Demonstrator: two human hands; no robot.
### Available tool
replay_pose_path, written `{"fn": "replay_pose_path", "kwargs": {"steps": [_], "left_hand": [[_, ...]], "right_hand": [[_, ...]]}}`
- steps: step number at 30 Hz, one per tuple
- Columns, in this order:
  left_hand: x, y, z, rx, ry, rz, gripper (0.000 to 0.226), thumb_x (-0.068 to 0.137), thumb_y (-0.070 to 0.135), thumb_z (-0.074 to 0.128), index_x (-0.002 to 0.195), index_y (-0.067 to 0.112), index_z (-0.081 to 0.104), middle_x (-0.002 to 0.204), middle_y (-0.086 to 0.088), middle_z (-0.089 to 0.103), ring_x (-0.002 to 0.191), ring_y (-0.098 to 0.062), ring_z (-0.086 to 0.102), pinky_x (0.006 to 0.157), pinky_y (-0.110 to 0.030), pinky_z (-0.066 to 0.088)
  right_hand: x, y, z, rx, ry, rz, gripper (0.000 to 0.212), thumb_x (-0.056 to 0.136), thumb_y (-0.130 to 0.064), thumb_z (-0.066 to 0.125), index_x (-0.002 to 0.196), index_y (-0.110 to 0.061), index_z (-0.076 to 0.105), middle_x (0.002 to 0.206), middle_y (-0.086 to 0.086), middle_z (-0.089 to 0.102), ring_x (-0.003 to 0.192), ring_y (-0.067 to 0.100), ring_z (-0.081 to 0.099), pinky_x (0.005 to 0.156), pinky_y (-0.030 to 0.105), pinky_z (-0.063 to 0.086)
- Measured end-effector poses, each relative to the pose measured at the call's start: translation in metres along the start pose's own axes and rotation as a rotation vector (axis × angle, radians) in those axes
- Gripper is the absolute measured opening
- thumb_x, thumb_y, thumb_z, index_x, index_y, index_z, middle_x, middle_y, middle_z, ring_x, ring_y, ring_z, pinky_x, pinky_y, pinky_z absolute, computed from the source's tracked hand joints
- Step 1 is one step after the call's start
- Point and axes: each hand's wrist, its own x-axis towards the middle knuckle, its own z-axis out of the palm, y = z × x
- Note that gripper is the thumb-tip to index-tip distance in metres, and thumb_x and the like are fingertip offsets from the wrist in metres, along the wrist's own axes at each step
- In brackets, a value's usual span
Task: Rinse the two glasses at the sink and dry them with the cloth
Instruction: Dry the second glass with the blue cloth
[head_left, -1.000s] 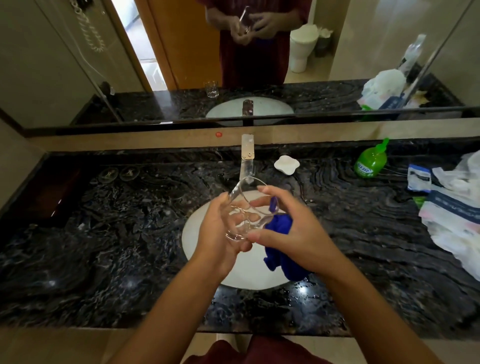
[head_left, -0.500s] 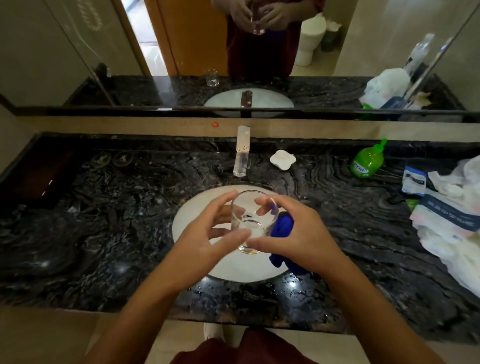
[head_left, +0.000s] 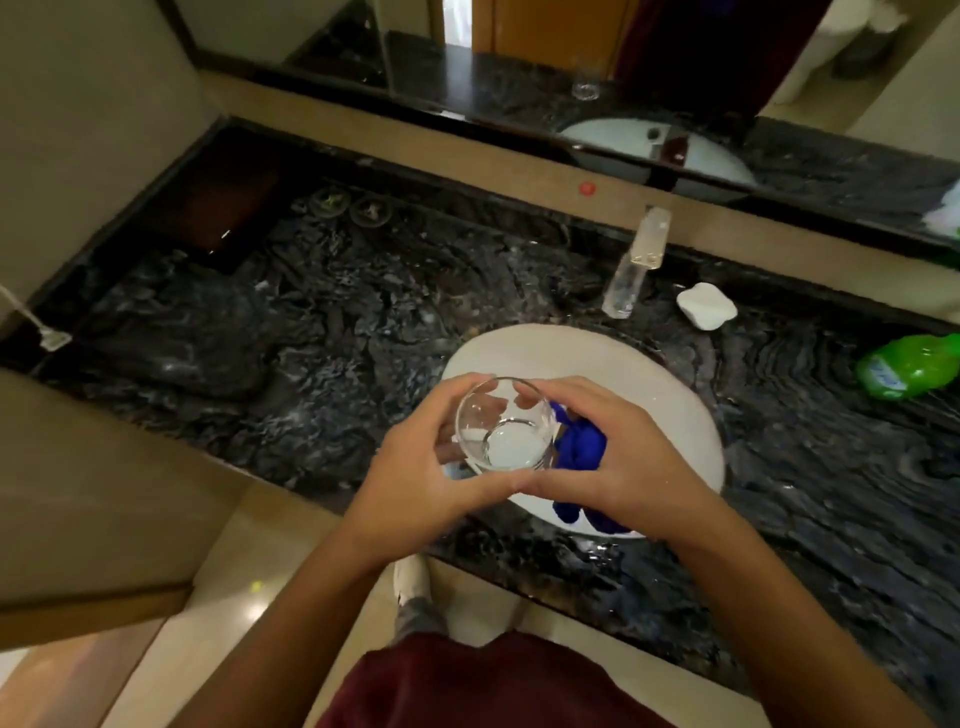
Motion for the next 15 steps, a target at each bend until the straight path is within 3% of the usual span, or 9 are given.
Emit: {"fn": "replay_pose_path", "kwargs": {"steps": [5, 8, 15], "left_hand": [[-0.004, -0.026, -0.054, -0.033, 0.066, 0.016, 0.078, 0.069, 0.027, 0.096, 0.134, 0.032, 0.054, 0.128, 0.017, 0.069, 0.120, -0.007, 0.066, 0.098, -0.024, 0.054], [-0.004, -0.042, -0.088, -0.043, 0.112, 0.022, 0.080, 0.066, 0.037, 0.097, 0.133, 0.032, 0.053, 0.126, 0.016, 0.070, 0.119, -0.006, 0.067, 0.095, -0.023, 0.055], [-0.005, -0.086, -0.155, 0.041, 0.186, -0.007, 0.082, 0.064, 0.051, 0.090, 0.135, 0.033, 0.053, 0.128, 0.009, 0.070, 0.121, -0.013, 0.067, 0.099, -0.048, 0.057]], "right_hand": [[0.038, -0.015, 0.049, 0.030, -0.039, 0.030, 0.076, 0.069, -0.040, 0.093, 0.138, -0.034, 0.061, 0.130, -0.021, 0.065, 0.123, 0.005, 0.062, 0.103, 0.027, 0.051], [0.057, -0.021, 0.071, 0.007, -0.032, 0.090, 0.079, 0.073, -0.039, 0.092, 0.142, -0.044, 0.055, 0.130, -0.025, 0.063, 0.110, 0.007, 0.066, 0.097, 0.026, 0.055], [0.070, -0.018, 0.090, 0.136, 0.257, 0.256, 0.028, 0.087, -0.012, 0.082, 0.110, -0.026, 0.074, 0.103, -0.006, 0.077, 0.085, 0.013, 0.073, 0.087, 0.042, 0.061]]}}
